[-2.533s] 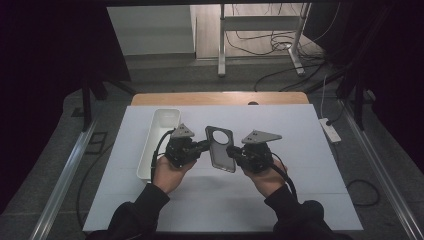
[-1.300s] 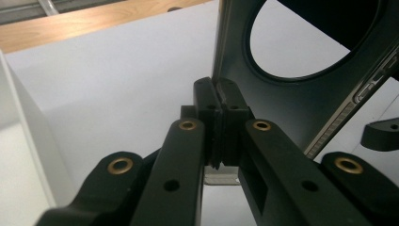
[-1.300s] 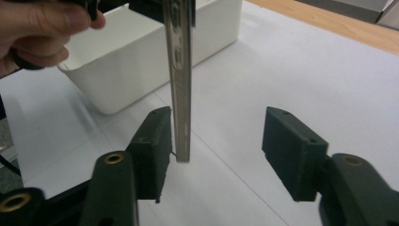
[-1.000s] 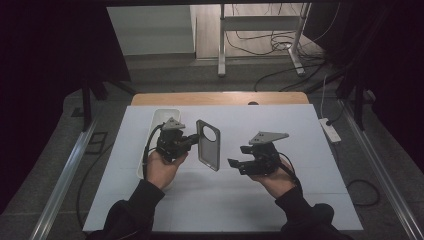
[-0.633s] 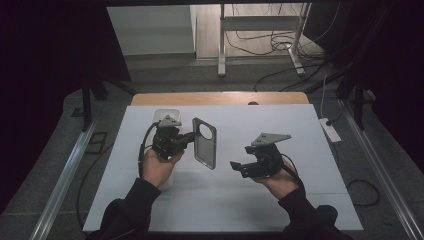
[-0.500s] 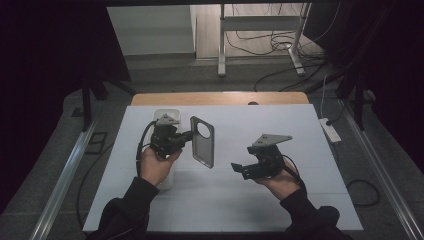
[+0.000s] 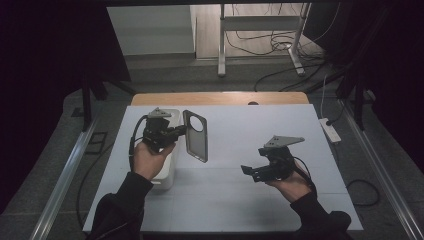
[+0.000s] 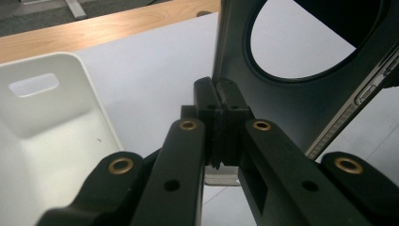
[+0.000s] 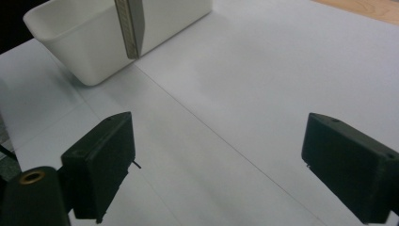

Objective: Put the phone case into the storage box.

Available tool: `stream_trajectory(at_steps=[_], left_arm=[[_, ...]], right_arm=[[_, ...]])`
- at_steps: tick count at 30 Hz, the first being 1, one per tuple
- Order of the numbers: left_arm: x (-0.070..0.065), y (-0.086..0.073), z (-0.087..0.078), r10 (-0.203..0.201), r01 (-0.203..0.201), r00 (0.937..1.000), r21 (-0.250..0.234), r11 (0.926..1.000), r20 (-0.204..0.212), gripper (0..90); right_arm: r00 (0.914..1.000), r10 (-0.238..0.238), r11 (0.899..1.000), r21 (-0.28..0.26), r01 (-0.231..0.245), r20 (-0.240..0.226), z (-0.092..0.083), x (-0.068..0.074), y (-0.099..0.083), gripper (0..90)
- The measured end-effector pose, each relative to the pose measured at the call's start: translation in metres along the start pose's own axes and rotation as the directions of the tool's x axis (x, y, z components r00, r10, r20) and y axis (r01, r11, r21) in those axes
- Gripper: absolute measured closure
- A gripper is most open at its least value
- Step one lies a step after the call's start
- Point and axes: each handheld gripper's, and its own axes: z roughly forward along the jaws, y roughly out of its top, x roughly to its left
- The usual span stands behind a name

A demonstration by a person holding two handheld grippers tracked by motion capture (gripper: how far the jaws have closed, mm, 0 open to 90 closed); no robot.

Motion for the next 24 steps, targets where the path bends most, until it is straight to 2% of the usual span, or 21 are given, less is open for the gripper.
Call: stream_trajectory(at_steps=[9,15,20,24], left_arm=[[0.007,0.007,-0.011,-0.014,0.014,0.9998,-0.004,0.9999,-0.014,88.9],[0.013,0.011,-0.017,-0.017,0.017,0.9993,-0.002,0.9999,-0.032,88.9],[0.018,0.014,-0.023,-0.021,0.021,0.9987,-0.002,0.9998,-0.045,88.9],[0.024,0.016,-0.028,-0.022,0.022,0.9979,-0.001,0.9998,-0.061,88.9]], right_arm=[[0.9997,-0.002,1.000,0.000,0.002,0.025,-0.008,-0.001,-0.007,5.2],[0.9982,-0.016,1.000,0.016,0.015,0.058,-0.015,-0.003,-0.013,3.9],[0.9985,-0.005,1.000,0.017,0.004,0.055,-0.021,-0.005,-0.018,3.5],[0.9984,-0.013,1.000,0.026,0.011,0.056,-0.025,-0.005,-0.023,3.2]])
